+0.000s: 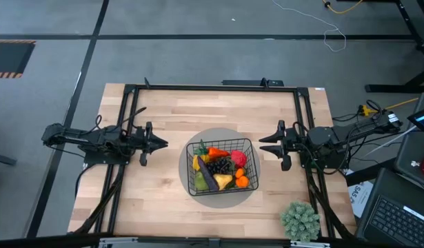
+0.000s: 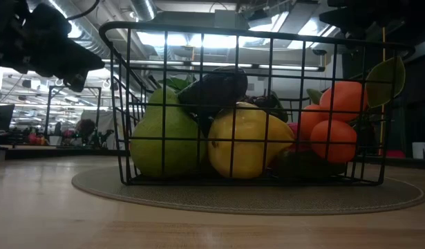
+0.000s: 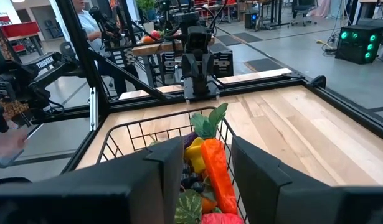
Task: Build produce basket
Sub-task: Return to Home Position
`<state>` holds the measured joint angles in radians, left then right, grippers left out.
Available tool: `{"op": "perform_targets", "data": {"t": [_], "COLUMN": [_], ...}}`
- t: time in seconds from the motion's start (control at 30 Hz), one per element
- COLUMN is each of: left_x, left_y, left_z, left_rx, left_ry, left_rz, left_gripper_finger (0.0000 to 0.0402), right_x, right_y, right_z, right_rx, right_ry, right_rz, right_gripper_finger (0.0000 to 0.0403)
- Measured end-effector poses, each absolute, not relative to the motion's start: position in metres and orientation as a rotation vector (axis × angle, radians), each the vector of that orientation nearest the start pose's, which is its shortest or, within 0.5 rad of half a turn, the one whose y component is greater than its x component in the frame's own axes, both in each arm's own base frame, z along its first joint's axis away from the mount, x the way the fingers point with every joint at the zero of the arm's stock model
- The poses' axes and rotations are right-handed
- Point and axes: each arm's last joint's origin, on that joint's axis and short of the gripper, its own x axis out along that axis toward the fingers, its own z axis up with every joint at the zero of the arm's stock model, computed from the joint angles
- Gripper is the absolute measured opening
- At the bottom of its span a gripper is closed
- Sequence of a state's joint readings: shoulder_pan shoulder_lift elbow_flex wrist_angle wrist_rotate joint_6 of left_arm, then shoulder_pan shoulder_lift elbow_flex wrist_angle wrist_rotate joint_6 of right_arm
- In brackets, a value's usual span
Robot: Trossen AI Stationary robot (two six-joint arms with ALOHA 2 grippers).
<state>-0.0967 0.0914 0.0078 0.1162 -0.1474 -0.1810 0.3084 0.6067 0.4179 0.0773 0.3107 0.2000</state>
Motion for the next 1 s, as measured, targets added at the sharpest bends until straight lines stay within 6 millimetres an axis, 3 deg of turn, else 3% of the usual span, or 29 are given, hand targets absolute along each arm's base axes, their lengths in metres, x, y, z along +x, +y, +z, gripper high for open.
{"op": "perform_targets", "data": {"t": [0.63,1.0], "left_x": [0.1025,0.1025], "left_y": [-0.0057,-0.0057], "left_z": [0.1703,0.1703], "left_rx": [-0.185,-0.185], "left_ry": [-0.038,-0.038], "left_rz": [0.048,0.048], "left_gripper_finger": [0.0041,0.0041], "right_x": [0.1454,0.1447], "right_y": [0.037,0.0368], "right_z": [0.2562,0.2514], "right_rx": [0.196,0.125], "right_ry": [0.107,0.157], "right_rz": [-0.015,-0.018], "right_gripper_finger": [0.0131,0.0131]}}
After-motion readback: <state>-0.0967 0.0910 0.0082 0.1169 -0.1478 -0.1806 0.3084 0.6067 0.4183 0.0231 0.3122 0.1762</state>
